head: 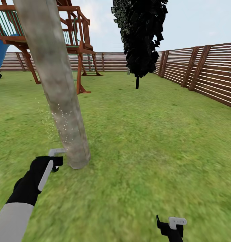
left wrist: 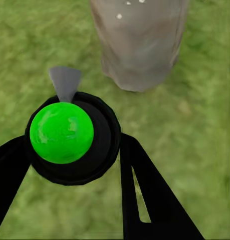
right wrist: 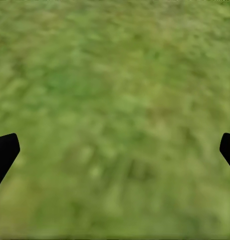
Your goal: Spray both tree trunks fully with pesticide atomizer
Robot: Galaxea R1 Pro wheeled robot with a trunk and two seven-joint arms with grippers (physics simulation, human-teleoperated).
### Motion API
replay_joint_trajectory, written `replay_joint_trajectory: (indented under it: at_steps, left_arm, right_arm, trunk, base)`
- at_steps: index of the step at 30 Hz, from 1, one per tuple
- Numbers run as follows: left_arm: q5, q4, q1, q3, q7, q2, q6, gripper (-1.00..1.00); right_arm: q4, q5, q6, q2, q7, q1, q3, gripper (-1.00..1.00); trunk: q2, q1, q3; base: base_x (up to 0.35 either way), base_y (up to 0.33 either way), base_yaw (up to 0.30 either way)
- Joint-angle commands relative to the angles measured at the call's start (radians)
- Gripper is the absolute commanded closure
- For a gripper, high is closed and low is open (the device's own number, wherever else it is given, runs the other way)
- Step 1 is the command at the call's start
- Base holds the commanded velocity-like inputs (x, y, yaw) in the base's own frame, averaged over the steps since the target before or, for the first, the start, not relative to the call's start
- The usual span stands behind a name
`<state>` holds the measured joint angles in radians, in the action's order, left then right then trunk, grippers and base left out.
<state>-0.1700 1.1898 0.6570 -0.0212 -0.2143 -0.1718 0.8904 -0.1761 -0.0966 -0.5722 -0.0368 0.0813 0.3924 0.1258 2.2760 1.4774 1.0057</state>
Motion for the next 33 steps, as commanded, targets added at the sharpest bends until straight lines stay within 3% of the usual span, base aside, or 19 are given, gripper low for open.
replay_joint_trajectory:
  at_steps: [1,2,4,9,18,25,33]
  left_arm:
    - [0.011,-0.065,-0.039,0.003,-0.009,0.011,-0.125,1.0]
    - [0.014,-0.094,-0.05,0.003,-0.013,0.027,-0.184,1.0]
    - [0.016,-0.142,-0.056,0.002,-0.016,0.05,-0.234,1.0]
    - [0.017,-0.277,-0.058,0.001,-0.062,0.059,-0.322,1.0]
    - [0.005,-0.295,-0.059,-0.001,-0.073,0.061,-0.33,1.0]
    - [0.006,-0.295,-0.059,0.0,-0.074,0.065,-0.329,1.0]
    - [0.006,-0.296,-0.059,0.0,-0.074,0.066,-0.327,1.0]
  right_arm:
    - [0.0,0.0,0.0,0.0,-0.001,0.0,0.0,-1.0]
    - [0.0,0.0,0.0,0.0,-0.002,-0.001,0.0,-1.0]
    - [0.0,0.0,0.0,-0.001,-0.003,0.0,0.0,-1.0]
    - [0.0,-0.003,0.0,-0.001,-0.004,0.0,0.0,-1.0]
    - [0.0,-0.002,0.0,0.001,-0.004,0.0,0.0,-1.0]
    - [0.0,-0.003,0.0,0.002,-0.004,0.0,0.0,-1.0]
    - [0.0,-0.003,0.0,0.002,-0.003,0.0,0.0,-1.0]
  trunk:
    - [0.0,0.0,0.0]
    - [0.0,0.0,0.0]
    - [0.0,0.0,0.0]
    - [0.0,0.0,0.0]
    - [0.0,0.0,0.0]
    - [0.0,0.0,0.0]
    - [0.0,0.0,0.0]
  base:
    - [0.0,0.0,0.0]
    - [0.0,0.0,0.0]
    - [0.0,-0.014,0.0]
    - [0.103,-0.212,0.0]
    - [0.205,-0.209,0.072]
    - [0.016,-0.271,0.255]
    - [0.018,-0.274,0.011]
